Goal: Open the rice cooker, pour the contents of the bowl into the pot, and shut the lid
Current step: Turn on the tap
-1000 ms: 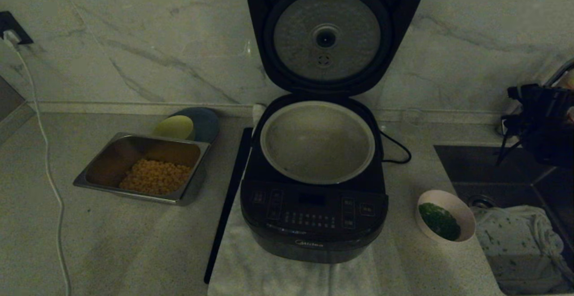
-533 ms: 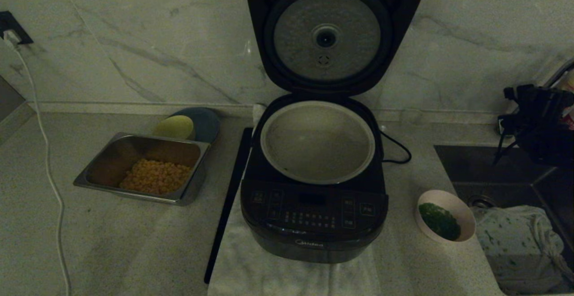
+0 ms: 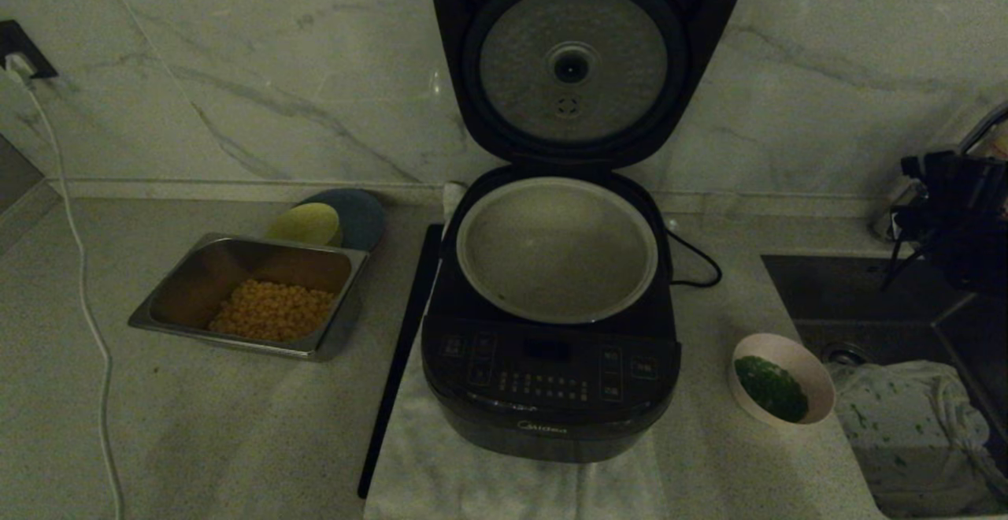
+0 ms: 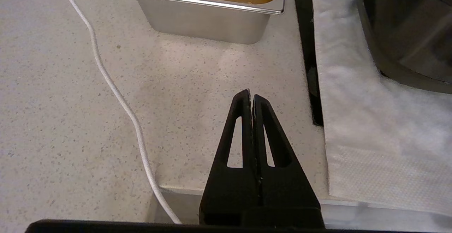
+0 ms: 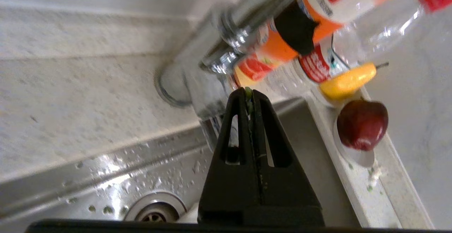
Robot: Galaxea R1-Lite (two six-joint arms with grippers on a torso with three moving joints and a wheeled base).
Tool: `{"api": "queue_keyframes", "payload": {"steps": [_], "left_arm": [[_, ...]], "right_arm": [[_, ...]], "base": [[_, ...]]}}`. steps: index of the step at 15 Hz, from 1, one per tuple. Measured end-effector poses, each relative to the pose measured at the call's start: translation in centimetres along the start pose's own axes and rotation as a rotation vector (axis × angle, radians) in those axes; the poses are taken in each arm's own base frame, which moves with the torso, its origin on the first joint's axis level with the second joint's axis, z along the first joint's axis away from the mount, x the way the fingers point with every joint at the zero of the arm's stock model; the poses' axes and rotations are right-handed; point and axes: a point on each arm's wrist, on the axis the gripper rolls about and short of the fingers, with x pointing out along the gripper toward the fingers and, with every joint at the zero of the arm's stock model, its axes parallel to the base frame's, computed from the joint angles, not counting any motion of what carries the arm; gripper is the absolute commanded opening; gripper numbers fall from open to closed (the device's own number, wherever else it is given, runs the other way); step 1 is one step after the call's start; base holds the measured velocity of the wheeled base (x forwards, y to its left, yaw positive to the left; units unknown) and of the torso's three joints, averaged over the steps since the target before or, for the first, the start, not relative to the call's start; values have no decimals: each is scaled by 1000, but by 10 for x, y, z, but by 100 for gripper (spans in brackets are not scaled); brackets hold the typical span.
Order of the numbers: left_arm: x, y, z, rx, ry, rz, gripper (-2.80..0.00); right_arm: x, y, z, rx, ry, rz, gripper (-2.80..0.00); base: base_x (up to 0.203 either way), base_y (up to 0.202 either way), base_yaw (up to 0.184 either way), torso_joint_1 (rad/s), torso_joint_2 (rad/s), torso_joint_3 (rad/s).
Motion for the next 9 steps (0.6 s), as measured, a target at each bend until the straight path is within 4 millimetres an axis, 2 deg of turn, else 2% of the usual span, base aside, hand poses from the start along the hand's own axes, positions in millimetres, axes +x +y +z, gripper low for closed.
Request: {"api": "queue_keyframes", "payload": {"steps": [9], "left_arm": [[0,0,0,0,0,0,-280]], "right_arm": [[-17,-6,-12,-15,50,19,-280]], "base": [[0,0,0,0,0,0]]}}
